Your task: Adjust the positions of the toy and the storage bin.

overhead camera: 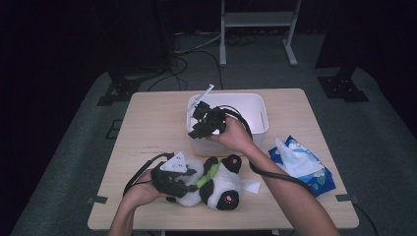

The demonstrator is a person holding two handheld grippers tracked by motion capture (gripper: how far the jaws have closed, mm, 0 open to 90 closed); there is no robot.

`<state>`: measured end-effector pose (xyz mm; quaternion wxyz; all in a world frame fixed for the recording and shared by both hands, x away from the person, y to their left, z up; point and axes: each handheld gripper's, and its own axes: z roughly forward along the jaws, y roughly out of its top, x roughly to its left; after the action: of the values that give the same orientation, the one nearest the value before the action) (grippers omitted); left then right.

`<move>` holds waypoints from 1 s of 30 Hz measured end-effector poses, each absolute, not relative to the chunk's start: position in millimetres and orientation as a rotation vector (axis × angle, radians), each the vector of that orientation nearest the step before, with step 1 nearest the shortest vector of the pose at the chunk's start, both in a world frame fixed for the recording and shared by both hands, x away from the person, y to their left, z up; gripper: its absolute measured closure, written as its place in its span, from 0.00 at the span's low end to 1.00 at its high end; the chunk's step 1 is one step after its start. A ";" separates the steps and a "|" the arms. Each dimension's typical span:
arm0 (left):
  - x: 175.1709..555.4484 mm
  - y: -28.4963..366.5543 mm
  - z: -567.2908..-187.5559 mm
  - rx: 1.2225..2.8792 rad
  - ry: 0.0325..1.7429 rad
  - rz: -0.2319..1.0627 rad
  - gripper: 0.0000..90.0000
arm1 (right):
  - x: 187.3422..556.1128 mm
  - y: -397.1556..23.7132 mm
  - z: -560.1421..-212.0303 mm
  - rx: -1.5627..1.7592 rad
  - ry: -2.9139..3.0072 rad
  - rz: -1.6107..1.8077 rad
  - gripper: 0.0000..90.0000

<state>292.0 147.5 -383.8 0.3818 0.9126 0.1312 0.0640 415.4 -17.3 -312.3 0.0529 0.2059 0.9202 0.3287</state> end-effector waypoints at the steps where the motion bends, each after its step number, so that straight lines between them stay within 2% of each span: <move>1: 292.2 146.6 -383.9 2.329 0.328 0.165 0.52 | 411.8 -21.9 -310.9 0.616 2.798 1.018 0.69; 15: 288.6 123.0 -386.8 2.307 0.285 0.154 0.51 | 354.9 -72.6 -317.8 0.441 2.909 1.083 0.59; 23: 288.2 118.9 -385.7 2.305 0.288 0.169 0.50 | 330.3 -80.8 -339.0 0.334 3.045 0.984 0.52; 30: 289.2 121.2 -383.4 2.304 0.292 0.170 0.49 | 322.6 -78.5 -355.2 0.272 3.089 0.930 0.48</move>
<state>289.2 121.2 -383.4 0.3952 0.9088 0.1152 0.0672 322.6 -78.5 -355.2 -0.0478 0.0840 0.9530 0.2870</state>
